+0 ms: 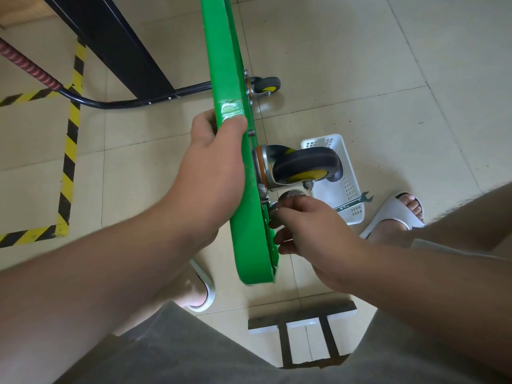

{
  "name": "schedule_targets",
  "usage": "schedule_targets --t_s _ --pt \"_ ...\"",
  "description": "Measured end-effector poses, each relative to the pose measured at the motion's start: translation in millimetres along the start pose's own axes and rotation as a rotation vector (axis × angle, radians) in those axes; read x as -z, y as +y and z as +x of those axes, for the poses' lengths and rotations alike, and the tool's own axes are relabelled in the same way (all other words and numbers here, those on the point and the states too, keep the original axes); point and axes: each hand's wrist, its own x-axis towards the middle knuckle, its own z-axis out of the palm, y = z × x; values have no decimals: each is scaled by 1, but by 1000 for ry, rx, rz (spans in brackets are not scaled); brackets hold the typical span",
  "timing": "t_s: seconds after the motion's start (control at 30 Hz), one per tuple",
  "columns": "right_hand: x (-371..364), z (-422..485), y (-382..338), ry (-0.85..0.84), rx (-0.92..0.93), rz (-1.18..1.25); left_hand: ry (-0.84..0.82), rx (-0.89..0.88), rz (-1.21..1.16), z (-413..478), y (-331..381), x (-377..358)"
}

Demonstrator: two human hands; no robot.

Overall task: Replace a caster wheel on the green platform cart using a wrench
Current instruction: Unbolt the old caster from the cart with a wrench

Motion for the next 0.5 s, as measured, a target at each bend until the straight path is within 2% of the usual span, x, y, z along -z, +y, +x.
schedule_targets --t_s 0.1,0.23,0.5 --pt "7 8 5 6 -28 -175 -8 3 1 0 0 0" --pt "23 32 14 -14 -36 -547 -4 3 8 0 0 1" --pt "57 96 30 71 -74 -914 -17 27 -20 0 0 1"
